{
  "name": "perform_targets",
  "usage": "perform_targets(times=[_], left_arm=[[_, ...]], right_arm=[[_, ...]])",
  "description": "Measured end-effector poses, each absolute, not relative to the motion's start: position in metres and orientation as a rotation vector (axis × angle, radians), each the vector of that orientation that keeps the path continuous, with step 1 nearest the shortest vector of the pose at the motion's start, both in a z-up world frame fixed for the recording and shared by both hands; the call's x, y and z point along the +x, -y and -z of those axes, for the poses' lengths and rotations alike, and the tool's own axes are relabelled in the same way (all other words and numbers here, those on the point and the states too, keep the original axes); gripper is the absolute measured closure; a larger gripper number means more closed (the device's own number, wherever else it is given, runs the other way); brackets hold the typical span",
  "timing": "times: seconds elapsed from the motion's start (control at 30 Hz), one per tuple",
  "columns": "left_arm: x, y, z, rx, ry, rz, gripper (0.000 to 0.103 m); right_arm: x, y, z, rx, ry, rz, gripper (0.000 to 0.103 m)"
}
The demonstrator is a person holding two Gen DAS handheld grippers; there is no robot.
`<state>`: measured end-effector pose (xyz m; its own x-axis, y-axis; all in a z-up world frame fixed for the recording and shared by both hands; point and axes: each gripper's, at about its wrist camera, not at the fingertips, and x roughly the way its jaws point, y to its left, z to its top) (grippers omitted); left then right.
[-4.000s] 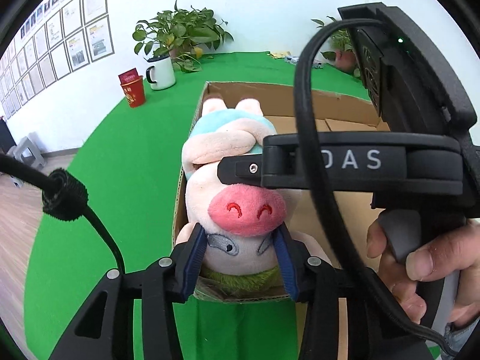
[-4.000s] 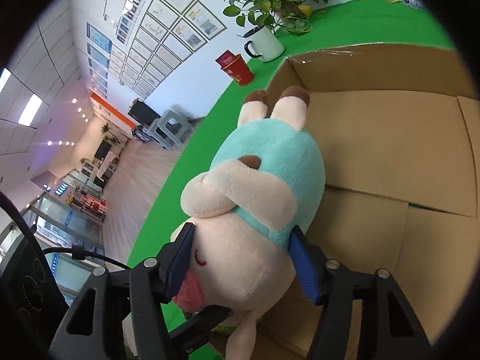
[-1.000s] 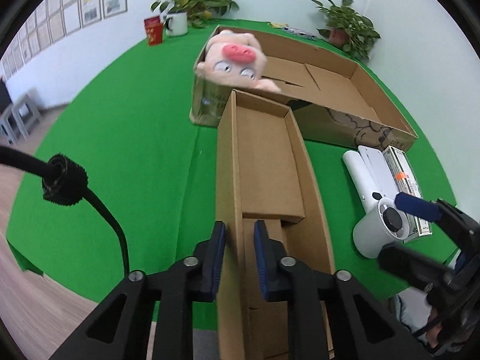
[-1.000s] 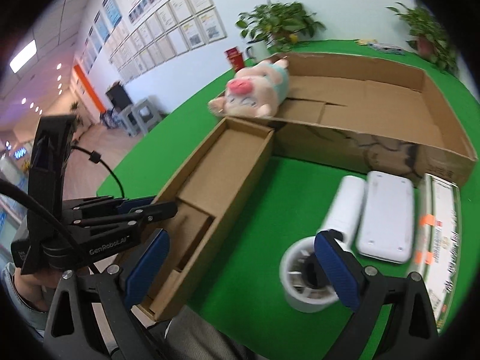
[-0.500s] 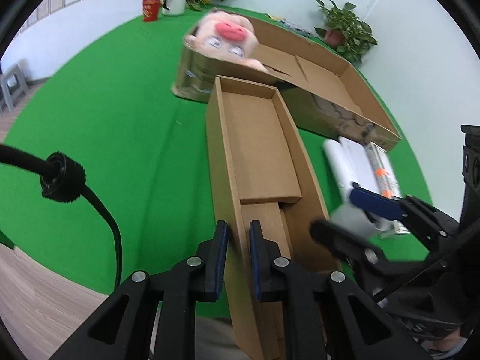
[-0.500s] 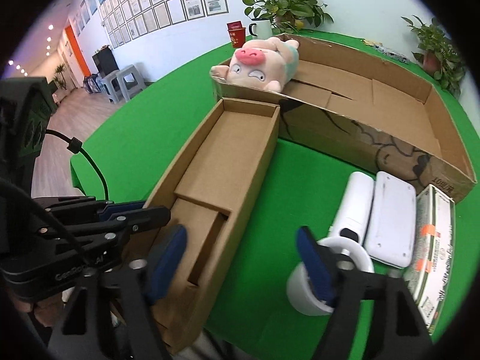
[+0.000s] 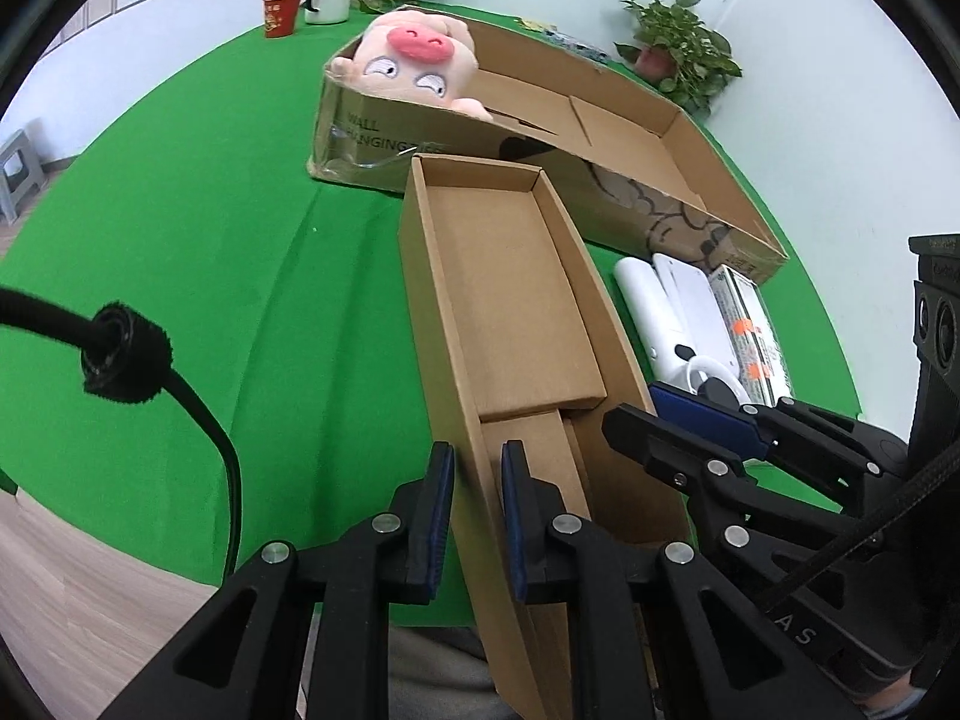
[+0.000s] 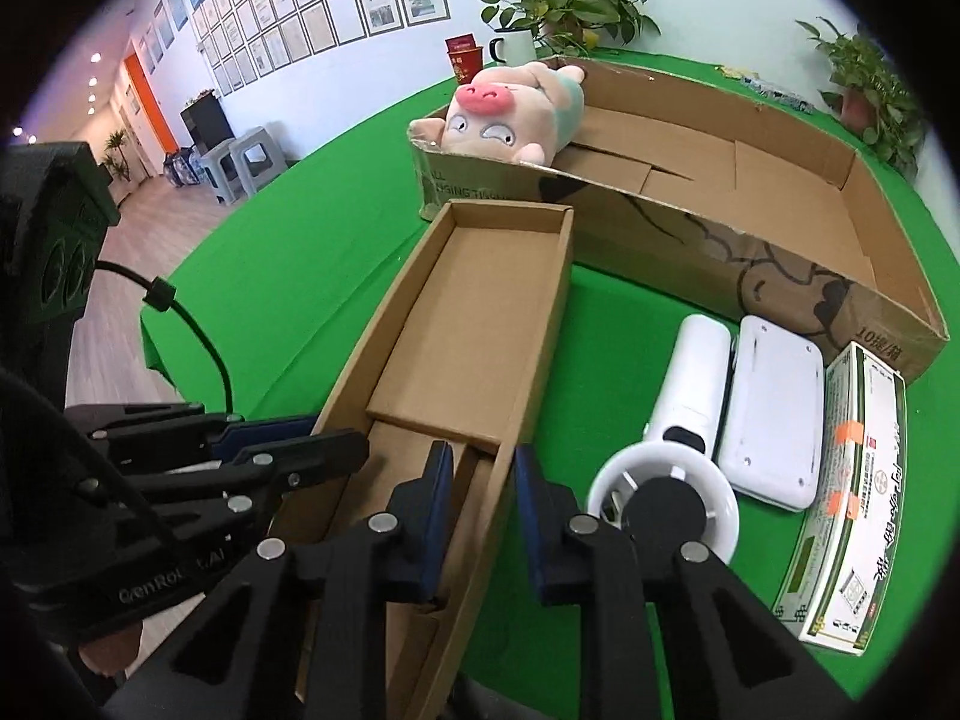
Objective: Organize objects
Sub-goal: 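Carry the cardboard tray over the box beside the pig plush with the left gripper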
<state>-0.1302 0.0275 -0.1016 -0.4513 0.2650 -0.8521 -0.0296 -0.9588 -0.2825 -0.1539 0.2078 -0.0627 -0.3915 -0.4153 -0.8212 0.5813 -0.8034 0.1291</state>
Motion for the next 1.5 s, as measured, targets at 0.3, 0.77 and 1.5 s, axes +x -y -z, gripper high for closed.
perform_targets(times=[0.3, 0.77, 1.5], left_arm=[[-0.133, -0.026, 0.104, -1.572, 0.281, -2.54, 0.091], [-0.131, -0.046, 0.062, -1.504, 0.152, -2.656, 0.095], [-0.202, -0.096, -0.057, -1.079, -0.012, -2.743, 0.096]], right_arm=[[-0.156, -0.206, 0.072, 1.274, -0.267, 2.195, 0.088], [-0.151, -0.218, 0.044, 1.198, -0.212, 2.267, 0.092], [-0.207, -0.249, -0.051, 0.874, -0.055, 2.57, 0.093]])
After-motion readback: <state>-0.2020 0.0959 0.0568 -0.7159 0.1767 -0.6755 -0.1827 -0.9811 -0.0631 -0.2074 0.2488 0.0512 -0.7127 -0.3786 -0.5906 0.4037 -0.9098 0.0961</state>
